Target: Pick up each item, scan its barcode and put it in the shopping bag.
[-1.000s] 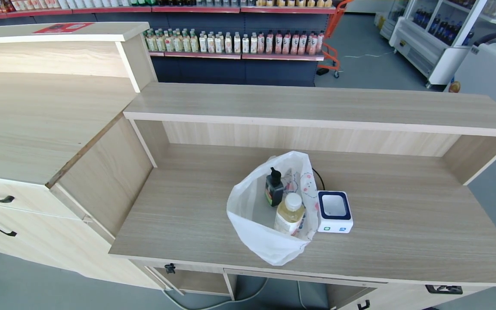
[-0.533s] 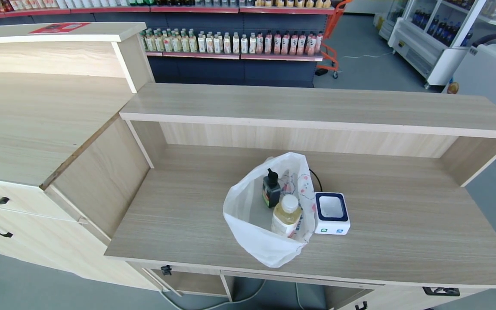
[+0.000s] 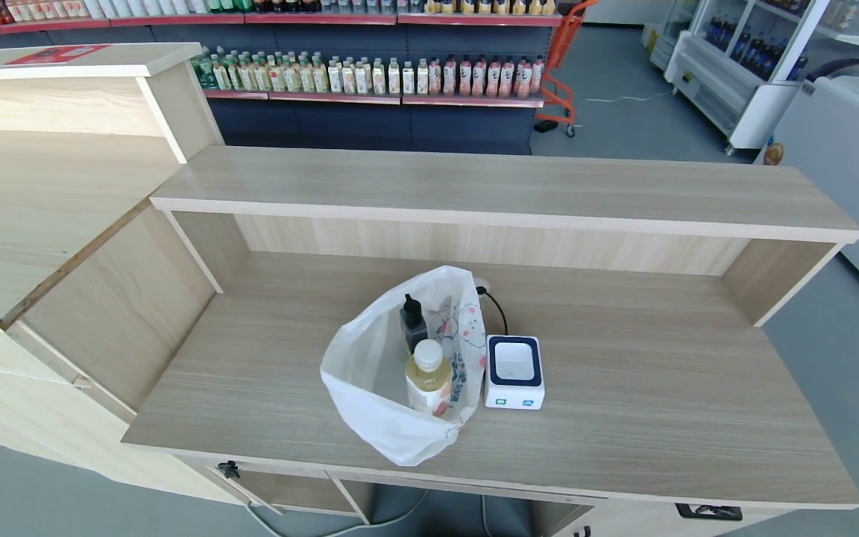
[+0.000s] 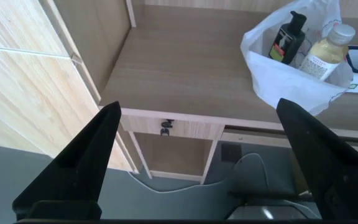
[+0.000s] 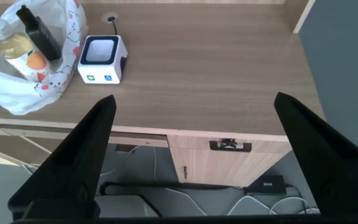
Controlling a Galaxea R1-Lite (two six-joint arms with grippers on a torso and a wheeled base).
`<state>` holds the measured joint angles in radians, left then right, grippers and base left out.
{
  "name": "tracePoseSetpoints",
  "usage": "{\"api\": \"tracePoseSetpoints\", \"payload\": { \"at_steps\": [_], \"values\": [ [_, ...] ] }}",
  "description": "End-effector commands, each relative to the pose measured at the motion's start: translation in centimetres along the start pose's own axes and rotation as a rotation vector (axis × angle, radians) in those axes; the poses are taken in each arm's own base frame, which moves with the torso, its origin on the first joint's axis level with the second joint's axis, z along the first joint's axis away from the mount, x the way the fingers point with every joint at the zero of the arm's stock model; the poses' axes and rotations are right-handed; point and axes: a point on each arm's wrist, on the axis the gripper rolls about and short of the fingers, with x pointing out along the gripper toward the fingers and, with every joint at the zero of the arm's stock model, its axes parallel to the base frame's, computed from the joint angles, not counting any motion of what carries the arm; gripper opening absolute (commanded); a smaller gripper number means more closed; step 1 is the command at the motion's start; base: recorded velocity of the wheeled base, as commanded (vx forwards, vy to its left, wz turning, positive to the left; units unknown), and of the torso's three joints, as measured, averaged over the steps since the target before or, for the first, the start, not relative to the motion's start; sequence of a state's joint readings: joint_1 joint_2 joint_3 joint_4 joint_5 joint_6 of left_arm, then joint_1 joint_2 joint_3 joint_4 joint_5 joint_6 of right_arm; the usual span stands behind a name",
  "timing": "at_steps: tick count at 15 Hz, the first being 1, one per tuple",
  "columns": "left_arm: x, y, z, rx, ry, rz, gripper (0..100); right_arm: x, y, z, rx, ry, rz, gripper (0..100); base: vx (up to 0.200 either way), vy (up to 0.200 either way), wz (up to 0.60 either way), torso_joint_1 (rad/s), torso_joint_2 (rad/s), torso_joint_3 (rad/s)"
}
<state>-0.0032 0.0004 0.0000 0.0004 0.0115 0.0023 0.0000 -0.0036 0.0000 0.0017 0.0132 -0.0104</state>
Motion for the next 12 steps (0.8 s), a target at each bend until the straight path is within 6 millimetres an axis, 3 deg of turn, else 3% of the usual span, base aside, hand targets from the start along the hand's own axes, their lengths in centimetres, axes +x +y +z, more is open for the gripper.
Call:
{"api": "tracePoseSetpoints", "payload": {
  "at_steps": [1, 4, 11, 12],
  "values": [
    [0.00, 0.00, 0.00, -0.001, -0.001, 0.001, 100, 0.03, 0.00, 0.01, 0.001, 0.003, 0.001, 100, 0.000, -0.200, 0.00, 0.002, 0.00, 0.002],
    [0.00, 0.00, 0.00, 0.001, -0.001, -0.001, 100, 0.03, 0.00, 0.01, 0.000, 0.003, 0.001, 100, 0.000, 0.000, 0.00, 0.000, 0.00, 0.000],
    [0.00, 0.00, 0.00, -0.001, -0.001, 0.001, 100, 0.03, 0.00, 0.01, -0.002, 0.003, 0.001, 100, 0.200, 0.000, 0.00, 0.004, 0.00, 0.003],
    [0.00, 0.00, 0.00, -0.002, -0.001, 0.001, 100, 0.03, 0.00, 0.01, -0.003, 0.003, 0.001, 100, 0.000, 0.000, 0.00, 0.000, 0.00, 0.000]
  ]
}}
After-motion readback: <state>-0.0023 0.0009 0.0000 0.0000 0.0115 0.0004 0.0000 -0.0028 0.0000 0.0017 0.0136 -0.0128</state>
